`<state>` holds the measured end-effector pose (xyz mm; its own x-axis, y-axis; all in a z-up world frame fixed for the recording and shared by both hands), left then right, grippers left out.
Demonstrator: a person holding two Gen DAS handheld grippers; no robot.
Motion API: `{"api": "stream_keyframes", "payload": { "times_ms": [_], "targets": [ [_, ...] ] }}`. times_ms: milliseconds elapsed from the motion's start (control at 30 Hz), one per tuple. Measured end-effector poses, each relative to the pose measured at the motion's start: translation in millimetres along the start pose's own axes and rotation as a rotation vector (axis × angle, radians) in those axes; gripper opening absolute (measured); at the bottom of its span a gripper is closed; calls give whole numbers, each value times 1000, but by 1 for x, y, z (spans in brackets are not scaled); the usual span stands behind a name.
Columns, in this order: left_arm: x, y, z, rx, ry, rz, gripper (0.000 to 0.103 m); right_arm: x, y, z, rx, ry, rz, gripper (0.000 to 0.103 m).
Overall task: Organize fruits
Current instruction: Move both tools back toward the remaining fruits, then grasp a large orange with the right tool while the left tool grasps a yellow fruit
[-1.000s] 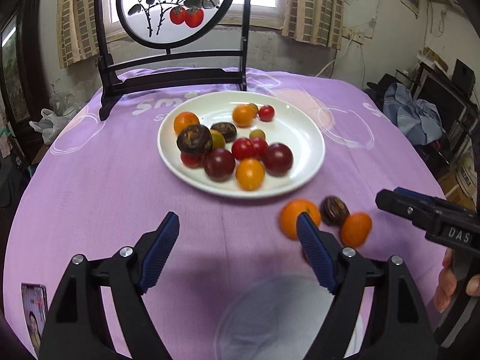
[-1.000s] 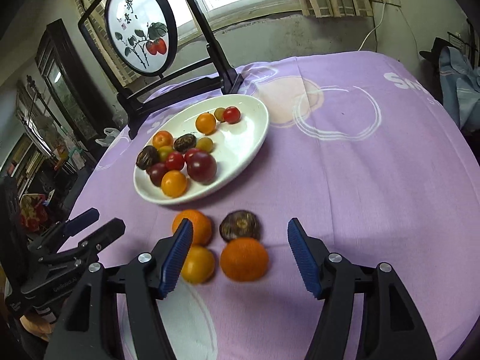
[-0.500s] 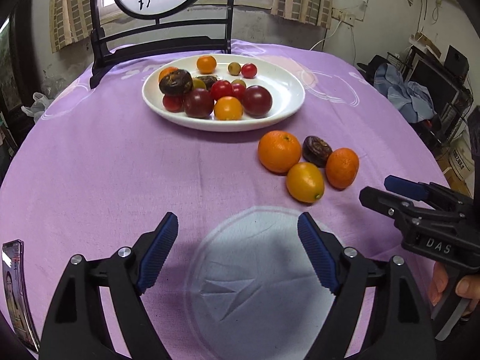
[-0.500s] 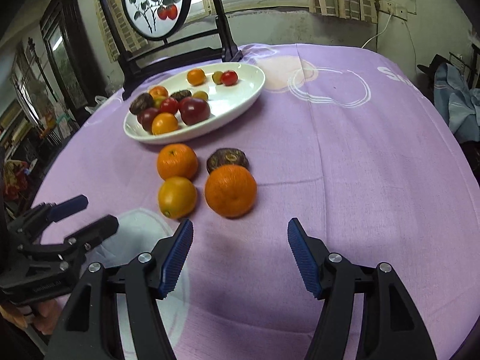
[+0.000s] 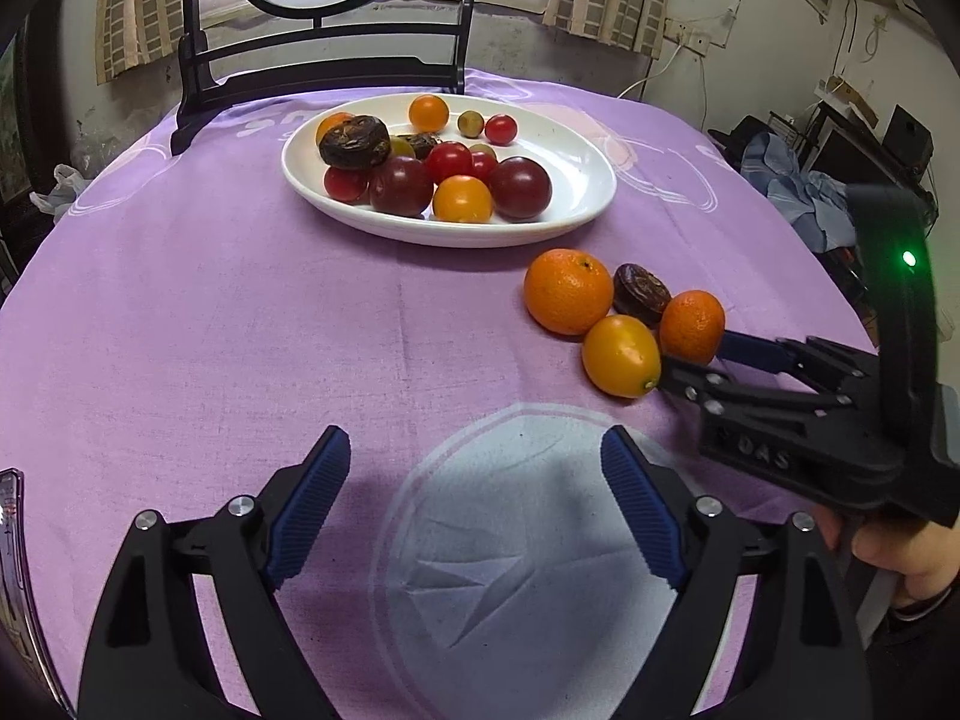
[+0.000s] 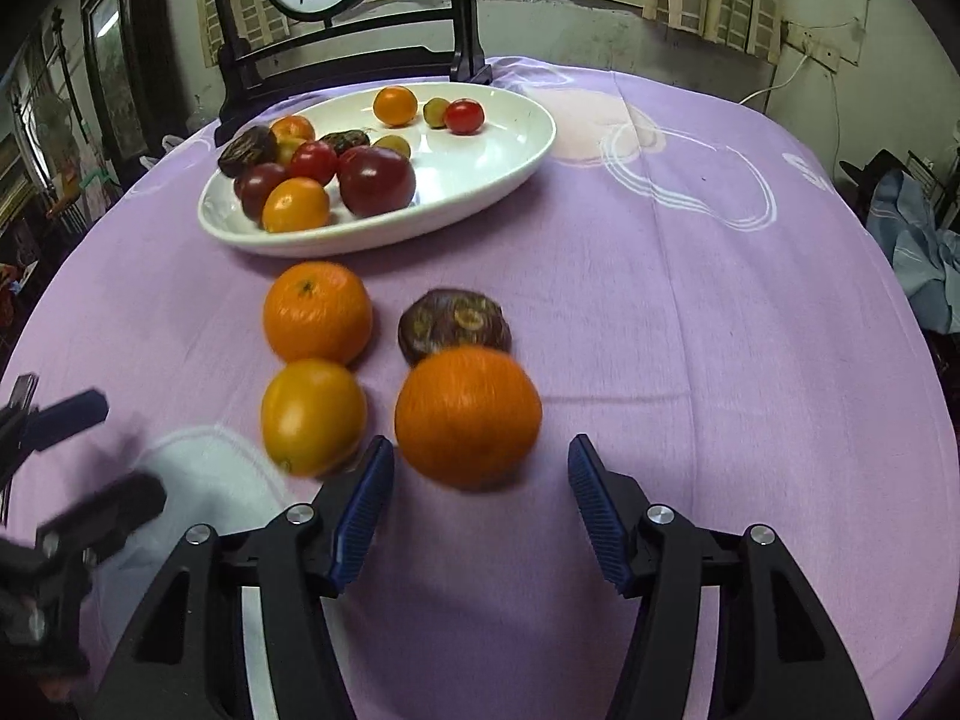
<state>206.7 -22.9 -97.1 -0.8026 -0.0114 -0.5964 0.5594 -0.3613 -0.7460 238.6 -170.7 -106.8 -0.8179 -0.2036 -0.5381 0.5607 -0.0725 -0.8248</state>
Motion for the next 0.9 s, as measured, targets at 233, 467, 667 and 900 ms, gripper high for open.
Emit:
{"api": "stream_keyframes", "payload": {
  "times_ms": [233,467,667,900],
  "targets": [
    [1,3,1,4,8,-9,84,1,-7,3,-16,19,10,42],
    [5,5,7,11,11,-14,84,26,-25,21,-25,50,1,43],
    [3,6,17,2,13,-23,84,32,-39,27,-44,56,25,42],
    [-2,21,45,-18,53,-54,84,28,-55,35,-65,74,55,42]
  ]
}}
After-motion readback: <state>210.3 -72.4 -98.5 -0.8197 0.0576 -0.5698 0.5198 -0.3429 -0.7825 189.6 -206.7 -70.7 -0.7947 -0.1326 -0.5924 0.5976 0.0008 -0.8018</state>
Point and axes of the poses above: each gripper's, at about its wrist camera, not at the fingertips, and y roughly the way its jaws point, z to its right, x to its underside, the point moved 8 cm from there along y, roughly the way its jaws point, and after that the axes turned 13 degrees about x, right-handed, at the moved point
